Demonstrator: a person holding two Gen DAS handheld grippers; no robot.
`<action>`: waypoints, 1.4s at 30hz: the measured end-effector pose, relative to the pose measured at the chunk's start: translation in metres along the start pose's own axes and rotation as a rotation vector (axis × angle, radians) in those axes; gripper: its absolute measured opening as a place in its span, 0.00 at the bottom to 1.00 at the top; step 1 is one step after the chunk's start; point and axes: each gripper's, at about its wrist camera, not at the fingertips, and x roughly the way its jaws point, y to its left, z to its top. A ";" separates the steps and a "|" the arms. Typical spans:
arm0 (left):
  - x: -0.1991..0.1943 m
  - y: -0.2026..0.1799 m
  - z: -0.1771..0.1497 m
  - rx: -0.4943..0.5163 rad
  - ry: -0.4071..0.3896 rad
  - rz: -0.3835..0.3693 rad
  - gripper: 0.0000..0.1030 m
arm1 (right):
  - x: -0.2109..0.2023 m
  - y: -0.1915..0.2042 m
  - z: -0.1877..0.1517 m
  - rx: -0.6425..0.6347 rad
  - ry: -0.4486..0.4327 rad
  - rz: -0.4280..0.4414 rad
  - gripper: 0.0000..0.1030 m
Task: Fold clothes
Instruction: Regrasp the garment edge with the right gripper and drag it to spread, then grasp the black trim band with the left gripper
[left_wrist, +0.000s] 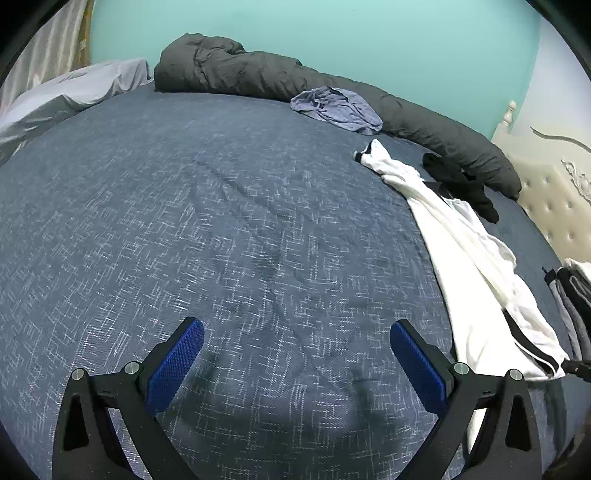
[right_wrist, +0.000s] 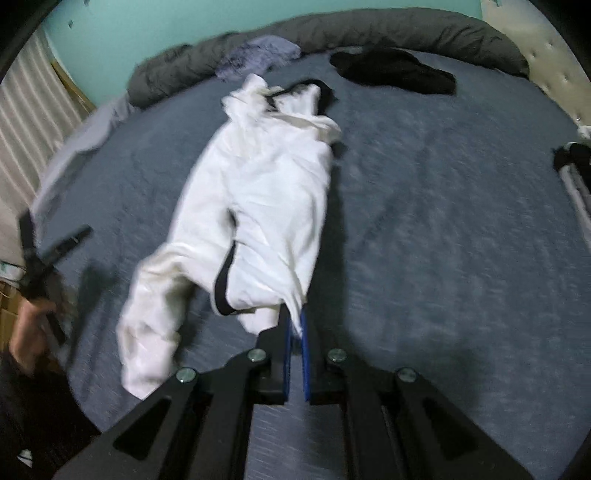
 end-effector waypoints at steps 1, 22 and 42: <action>0.000 0.000 0.000 0.000 0.001 0.000 1.00 | 0.000 -0.008 -0.002 0.018 0.018 -0.014 0.04; 0.014 -0.015 0.002 0.018 0.018 0.003 1.00 | 0.006 -0.038 0.082 0.337 -0.232 0.006 0.41; 0.046 -0.077 0.013 0.132 0.073 -0.037 1.00 | 0.066 -0.020 0.074 0.430 -0.322 -0.007 0.56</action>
